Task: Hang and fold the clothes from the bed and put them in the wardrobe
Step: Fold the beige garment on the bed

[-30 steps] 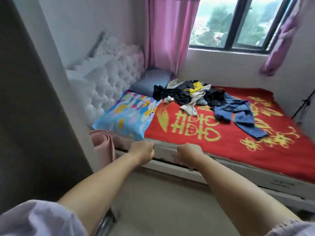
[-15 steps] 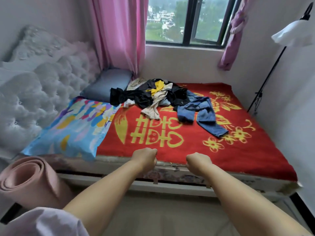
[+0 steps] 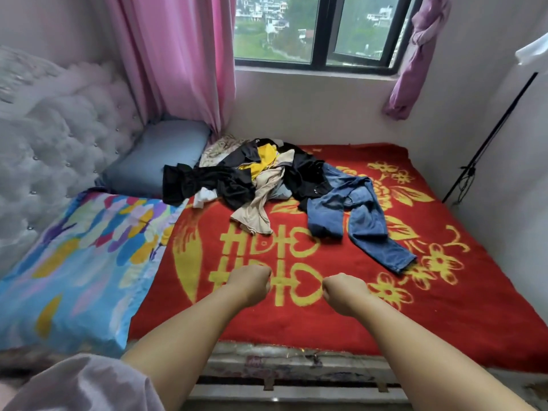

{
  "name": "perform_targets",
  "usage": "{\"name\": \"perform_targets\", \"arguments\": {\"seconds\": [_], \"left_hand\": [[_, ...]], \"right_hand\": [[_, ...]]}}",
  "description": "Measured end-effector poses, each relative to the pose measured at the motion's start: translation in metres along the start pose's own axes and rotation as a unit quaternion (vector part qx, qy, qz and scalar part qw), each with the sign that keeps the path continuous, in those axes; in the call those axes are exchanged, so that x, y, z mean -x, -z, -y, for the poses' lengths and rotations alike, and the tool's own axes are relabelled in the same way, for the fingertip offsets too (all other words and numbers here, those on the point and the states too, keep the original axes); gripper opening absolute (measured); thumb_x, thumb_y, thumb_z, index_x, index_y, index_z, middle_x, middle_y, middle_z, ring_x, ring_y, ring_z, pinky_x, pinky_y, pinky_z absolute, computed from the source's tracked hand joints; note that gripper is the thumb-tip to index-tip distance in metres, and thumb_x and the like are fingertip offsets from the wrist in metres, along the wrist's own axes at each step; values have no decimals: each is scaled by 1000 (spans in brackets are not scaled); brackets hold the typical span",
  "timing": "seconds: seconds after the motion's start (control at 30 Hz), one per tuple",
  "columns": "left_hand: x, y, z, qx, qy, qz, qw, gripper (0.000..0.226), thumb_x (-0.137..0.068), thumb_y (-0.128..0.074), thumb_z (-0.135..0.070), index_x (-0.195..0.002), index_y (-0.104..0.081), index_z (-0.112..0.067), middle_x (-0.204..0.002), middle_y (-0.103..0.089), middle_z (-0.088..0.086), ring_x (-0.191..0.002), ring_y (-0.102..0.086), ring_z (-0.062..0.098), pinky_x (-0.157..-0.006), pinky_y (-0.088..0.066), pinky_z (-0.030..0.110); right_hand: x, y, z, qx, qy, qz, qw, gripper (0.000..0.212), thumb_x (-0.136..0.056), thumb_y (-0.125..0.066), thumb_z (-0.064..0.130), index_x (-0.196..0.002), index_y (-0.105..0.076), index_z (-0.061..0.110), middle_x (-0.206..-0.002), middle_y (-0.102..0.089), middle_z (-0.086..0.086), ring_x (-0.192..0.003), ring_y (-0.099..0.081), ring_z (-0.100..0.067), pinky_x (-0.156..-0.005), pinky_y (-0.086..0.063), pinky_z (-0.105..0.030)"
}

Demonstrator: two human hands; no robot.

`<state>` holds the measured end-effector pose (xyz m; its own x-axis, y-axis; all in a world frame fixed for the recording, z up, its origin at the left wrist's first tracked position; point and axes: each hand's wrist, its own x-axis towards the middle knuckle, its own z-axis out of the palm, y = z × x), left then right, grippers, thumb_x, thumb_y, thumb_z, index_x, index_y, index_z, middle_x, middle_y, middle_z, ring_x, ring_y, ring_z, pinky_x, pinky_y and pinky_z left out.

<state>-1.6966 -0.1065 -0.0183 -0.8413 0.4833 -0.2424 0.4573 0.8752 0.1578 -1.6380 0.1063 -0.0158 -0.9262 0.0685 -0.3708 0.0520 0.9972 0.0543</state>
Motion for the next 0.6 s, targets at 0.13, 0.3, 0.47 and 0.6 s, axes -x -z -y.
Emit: {"name": "perform_targets", "arguments": {"seconds": [0.13,0.3,0.47,0.6], "left_hand": [[-58,-2,21,7,6,35,999,26,-98,-36,-21,-115,-54,-13,-107,-64,7,-87,-59,28,-55,-38,31],[-120,-29,45,11,13,90,996,29,-99,-36,-19,-121,-52,-11,-110,-64,6,-94,-61,28,-69,-50,36],[-187,-61,79,57,69,118,989,35,-98,-36,-20,-129,-51,-15,-116,-63,8,-98,-61,28,-68,-44,33],[-239,-94,105,81,109,145,980,32,-97,-35,-20,-121,-56,-13,-111,-65,6,-93,-61,27,-63,-43,31]], "right_hand": [[-59,-6,-6,-21,-8,32,999,29,-101,-36,27,-111,-60,13,-116,-63,-6,-105,-60,-28,-73,-45,-34],[-131,-30,-8,-30,6,90,995,30,-101,-36,23,-113,-60,12,-116,-63,-6,-105,-60,-28,-75,-46,-34],[-226,-53,-11,-44,35,129,990,29,-99,-36,20,-111,-61,13,-113,-64,-6,-102,-61,-28,-75,-47,-34],[-302,-68,-13,-49,54,145,987,25,-95,-36,16,-100,-60,13,-102,-64,-4,-94,-61,-26,-68,-44,-31]]}}
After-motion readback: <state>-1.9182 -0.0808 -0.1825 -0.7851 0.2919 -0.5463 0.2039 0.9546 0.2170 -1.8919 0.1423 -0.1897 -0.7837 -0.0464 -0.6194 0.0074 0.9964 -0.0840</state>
